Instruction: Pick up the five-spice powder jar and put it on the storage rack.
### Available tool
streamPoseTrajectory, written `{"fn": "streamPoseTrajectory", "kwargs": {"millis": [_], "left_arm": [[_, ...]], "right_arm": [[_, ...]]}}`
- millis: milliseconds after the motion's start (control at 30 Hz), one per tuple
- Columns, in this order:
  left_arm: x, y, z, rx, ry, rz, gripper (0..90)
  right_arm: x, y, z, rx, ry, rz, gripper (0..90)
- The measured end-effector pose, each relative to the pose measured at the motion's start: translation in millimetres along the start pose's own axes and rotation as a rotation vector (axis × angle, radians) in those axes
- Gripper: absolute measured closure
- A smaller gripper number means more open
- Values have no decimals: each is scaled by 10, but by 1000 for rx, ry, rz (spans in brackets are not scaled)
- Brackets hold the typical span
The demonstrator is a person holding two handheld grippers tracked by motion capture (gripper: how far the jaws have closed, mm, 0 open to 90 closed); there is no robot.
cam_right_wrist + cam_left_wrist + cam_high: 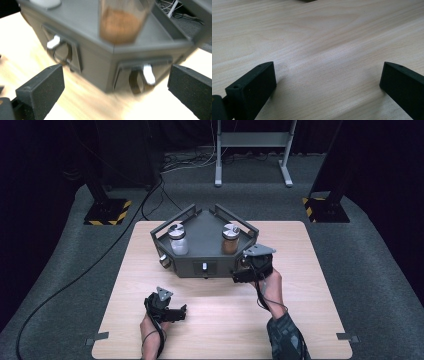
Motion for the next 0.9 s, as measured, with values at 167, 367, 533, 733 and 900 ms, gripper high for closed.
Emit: {"fn": "streamPoseTrajectory", "kwargs": {"millis": [167,367,533,733,900], "left_arm": [[0,-1,-3,1,3,0,3],[1,-2,-6,2,3,0,4],[1,-2,-7,3,3,0,4],[2,-2,-10,4,3,1,3],[1,-12,-51,26,12,-2,5]], "right_arm": [[-462,-160,-120,-4,15,27,0],[-974,-295,-292,-39,51,94,0],[-1275,-406,-379,-74,71,134,0],[-1442,-452,-410,-96,79,162,0],[-1495,-423,-387,-107,82,181,0]]}}
Point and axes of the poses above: each handheld gripper's, and its own axes: y roughly forward along the jaws, x roughly out of its top, z roughly to its left, the point moved 8 cm from there along y, roughly forward along the jaws, and after that the axes turned 14 degrees about y, right-handed, at the moved point
